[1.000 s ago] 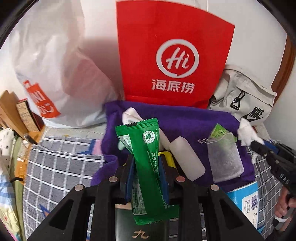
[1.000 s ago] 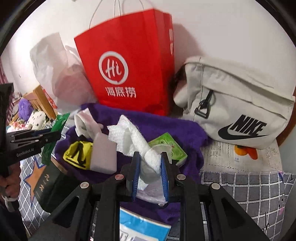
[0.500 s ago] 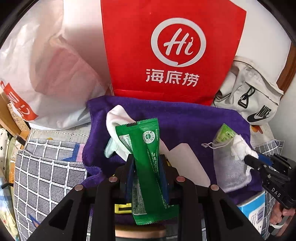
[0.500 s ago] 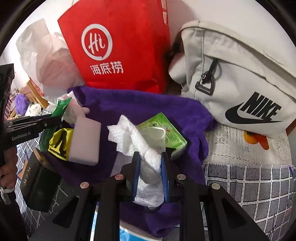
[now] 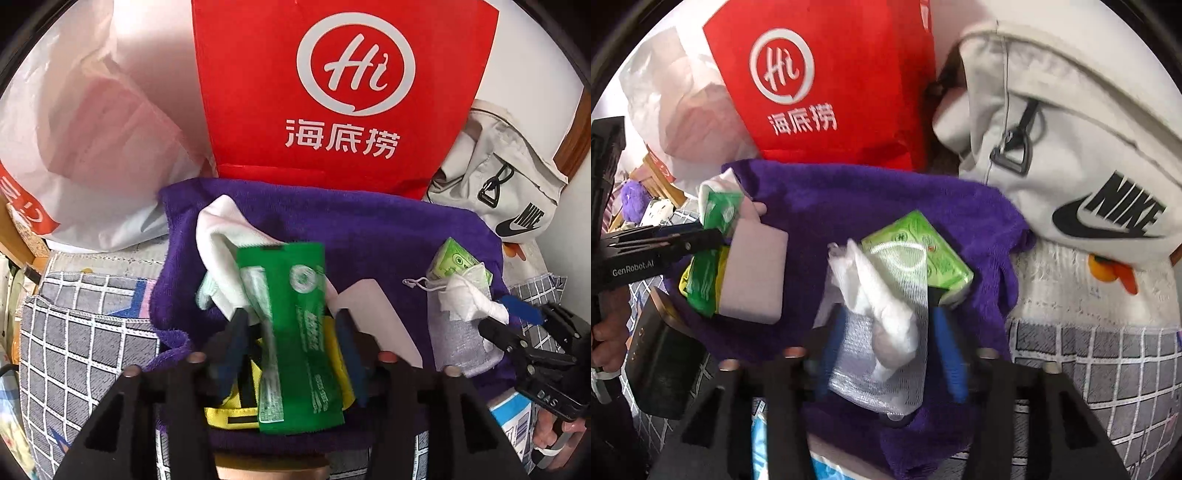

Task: Organize soft objects
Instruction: 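Open the left gripper over the towel while the right releases the tissue there, then move both grippers back from the towel over the bed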

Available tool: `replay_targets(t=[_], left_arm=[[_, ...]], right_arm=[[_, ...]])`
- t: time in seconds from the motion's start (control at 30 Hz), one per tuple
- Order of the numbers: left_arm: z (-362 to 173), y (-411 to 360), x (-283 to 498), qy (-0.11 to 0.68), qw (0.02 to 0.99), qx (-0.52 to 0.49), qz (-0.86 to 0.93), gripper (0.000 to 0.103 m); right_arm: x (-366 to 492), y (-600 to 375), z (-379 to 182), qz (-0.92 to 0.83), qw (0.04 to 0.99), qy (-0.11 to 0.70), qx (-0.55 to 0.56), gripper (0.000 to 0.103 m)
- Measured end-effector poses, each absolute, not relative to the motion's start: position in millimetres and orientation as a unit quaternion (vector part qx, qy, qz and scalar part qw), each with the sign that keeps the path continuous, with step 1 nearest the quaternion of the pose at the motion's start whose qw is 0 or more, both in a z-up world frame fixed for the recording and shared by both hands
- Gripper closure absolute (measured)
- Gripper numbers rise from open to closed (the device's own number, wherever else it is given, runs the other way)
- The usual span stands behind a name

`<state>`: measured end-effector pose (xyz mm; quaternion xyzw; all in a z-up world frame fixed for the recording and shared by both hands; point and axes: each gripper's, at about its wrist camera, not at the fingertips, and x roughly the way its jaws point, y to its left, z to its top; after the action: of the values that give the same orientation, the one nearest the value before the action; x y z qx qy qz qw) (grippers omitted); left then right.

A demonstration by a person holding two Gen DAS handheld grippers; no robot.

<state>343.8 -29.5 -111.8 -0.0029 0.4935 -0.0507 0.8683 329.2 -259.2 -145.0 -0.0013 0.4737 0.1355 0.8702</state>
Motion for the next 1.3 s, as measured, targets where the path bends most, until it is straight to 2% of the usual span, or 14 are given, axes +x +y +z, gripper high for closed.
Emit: replay_targets(t=[0.3,0.7,0.93,1.13,1.23,1.3], left_arm=[[-81,-19,317,0.473,0.880,-0.012,-0.047,0.051],[-36,-23,246,0.439,0.896,-0.013,-0.062,0.051],[-29,-14,201,0.433,0.900,-0.016,-0.052,0.048],[-42,-4,163,0.438,0.898,-0.024,-0.043,0.048],[-47,0,148,0.440,0.897,-0.024,-0.040,0.048],[-51,2,138,0.441,0.896,-0.026,-0.039,0.048]], right_arm=[[310,-253,-111,0.128,0.882,0.454,0.005,0.037],[241,-249,-66,0.127,0.895,0.427,0.009,0.037],[183,-250,-59,0.138,0.896,0.421,0.023,0.037],[135,-246,-75,0.159,0.886,0.435,0.016,0.037],[113,-246,-82,0.168,0.884,0.436,0.016,0.041],[100,-248,-88,0.173,0.882,0.438,0.017,0.051]])
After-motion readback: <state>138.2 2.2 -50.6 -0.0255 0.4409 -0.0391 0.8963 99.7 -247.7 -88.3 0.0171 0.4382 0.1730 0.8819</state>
